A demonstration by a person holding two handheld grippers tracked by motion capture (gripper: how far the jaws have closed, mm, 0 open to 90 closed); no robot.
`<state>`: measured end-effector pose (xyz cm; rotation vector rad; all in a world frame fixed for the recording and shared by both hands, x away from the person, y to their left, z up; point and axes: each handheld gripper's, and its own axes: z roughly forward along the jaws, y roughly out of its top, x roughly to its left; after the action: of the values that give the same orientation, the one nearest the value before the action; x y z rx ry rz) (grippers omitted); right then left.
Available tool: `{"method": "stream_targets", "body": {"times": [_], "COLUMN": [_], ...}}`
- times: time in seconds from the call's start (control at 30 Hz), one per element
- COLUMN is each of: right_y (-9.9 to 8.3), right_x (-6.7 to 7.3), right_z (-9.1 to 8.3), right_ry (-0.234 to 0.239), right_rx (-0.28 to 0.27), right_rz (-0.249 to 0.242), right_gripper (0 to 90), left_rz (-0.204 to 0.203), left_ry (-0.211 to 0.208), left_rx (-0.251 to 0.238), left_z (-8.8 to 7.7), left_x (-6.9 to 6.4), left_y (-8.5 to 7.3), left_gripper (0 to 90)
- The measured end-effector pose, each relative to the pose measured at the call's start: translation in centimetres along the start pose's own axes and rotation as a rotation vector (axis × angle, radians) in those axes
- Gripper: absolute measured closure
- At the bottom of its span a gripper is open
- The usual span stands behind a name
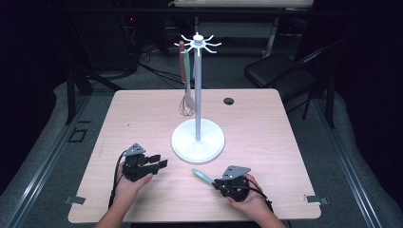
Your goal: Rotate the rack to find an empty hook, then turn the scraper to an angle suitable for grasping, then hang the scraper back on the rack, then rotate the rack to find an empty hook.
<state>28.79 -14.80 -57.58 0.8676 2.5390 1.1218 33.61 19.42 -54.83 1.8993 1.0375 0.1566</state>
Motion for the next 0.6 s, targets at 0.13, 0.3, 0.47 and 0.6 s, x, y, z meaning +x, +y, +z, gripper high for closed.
{"method": "stream_targets", "body": {"times": [0.13,0.3,0.47,0.6], "right_y": [0.0,0.1,0.1,0.1], "right_x": [0.0,-0.1,-0.1,-0.1], "right_z": [0.0,-0.1,-0.2,-0.2], "right_ry": [0.007,0.017,0.027,0.030], "right_rx": [-0.004,-0.020,-0.031,-0.047], "right_rz": [-0.005,0.008,0.003,0.003], "right_gripper": [81.9,81.9,81.9,81.9], "left_rz": [0.022,0.018,0.024,0.023], "left_ry": [-0.035,-0.102,-0.152,-0.186], "left_rx": [0.018,0.035,0.050,0.055], "left_z": [0.8,2.4,4.0,5.0], "left_x": [-0.9,-2.2,-3.7,-4.5], "left_y": [0.0,-0.3,-0.2,-0.3], "left_gripper": [52.3,49.6,47.0,46.6]}}
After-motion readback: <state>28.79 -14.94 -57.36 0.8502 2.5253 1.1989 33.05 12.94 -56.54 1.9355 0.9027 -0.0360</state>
